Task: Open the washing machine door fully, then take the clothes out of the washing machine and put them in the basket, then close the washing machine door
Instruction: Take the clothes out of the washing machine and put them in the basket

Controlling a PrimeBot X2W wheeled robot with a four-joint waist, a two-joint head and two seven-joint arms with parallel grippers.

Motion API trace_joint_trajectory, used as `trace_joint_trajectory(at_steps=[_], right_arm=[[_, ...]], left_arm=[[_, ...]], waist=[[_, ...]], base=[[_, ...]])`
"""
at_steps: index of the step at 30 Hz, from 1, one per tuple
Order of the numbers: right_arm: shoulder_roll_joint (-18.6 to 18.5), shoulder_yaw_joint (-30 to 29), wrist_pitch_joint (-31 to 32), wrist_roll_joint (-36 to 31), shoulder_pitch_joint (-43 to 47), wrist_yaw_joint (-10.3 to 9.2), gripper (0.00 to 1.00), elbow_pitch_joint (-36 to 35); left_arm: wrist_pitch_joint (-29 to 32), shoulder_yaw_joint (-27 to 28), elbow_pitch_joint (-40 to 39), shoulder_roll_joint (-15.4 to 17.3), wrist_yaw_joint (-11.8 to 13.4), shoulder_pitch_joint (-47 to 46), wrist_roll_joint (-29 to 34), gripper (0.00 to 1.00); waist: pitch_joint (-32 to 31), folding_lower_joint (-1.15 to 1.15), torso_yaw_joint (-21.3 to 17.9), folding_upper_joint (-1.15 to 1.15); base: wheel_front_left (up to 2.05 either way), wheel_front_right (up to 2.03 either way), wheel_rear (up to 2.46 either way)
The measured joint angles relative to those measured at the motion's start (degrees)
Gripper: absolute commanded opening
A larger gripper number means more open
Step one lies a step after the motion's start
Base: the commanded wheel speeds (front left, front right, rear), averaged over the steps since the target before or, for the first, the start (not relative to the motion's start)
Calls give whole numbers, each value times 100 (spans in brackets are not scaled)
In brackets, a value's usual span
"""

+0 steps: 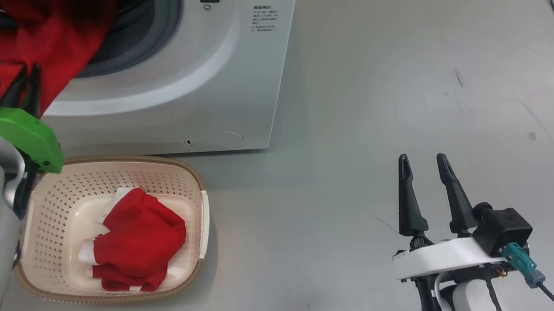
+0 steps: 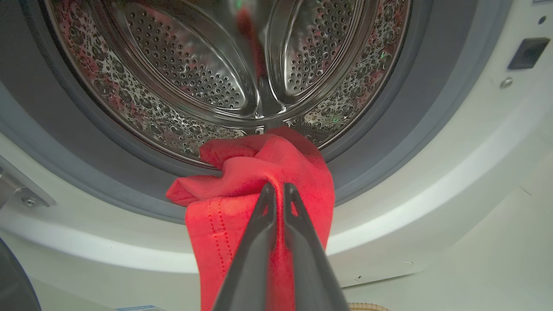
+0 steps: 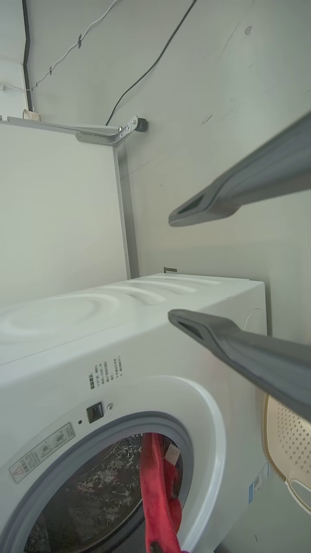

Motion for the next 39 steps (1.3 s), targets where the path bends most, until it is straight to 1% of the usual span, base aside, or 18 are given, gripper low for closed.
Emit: trace_joint_trajectory(at_steps=[4, 10, 13, 18, 25, 30, 34, 35, 38, 39], right_arm=[[-2, -15, 0, -44, 155, 51, 100, 36], [-20, -83, 0, -53, 300, 74, 100, 73], [-23, -108, 0, -66, 375, 123, 100, 70], [-57, -143, 0, -91, 499, 148, 100, 71], [-63, -233, 0, -92, 628, 152, 100, 67], [-60, -256, 0, -92, 701, 193, 100, 62], [-59, -254, 0, -99, 706, 200, 100, 49], [-59, -254, 0, -99, 706, 200, 100, 49], [-59, -256, 0, -125, 710, 202, 100, 40], [-59, -256, 0, -125, 710, 202, 100, 40]], left_arm=[[-88, -133, -136, -100, -1, 221, 3, 0], [-185, -294, -379, -172, -7, 600, 14, 0], [-189, -298, -558, -232, -8, 772, 14, 0], [-191, -281, -964, -297, -8, 945, 14, 0], [-199, 1, -1948, -364, -8, 1071, 14, 0], [-204, 240, -2581, -380, 10, 1234, 14, 0], [-205, 401, -3138, -376, 59, 1357, 26, 0], [-205, 401, -3138, -376, 59, 1357, 26, 0], [-205, 498, -3549, -376, 102, 1400, 120, 0], [-205, 498, -3549, -376, 102, 1400, 120, 0]], waist=[[-221, 0, 103, 0], [-524, 0, 263, 0], [-673, 0, 339, 0], [-891, 0, 467, 0], [-1111, 0, 654, 0], [-1218, 0, 754, 0], [-1264, 0, 786, 0], [-1264, 0, 786, 0], [-1291, 0, 787, 0], [-1291, 0, 787, 0]], base=[[0, 0, 0], [0, 0, 0], [0, 0, 0], [0, 0, 0], [0, 0, 0], [0, 0, 0], [0, 0, 0], [0, 0, 0], [0, 0, 0], [0, 0, 0]])
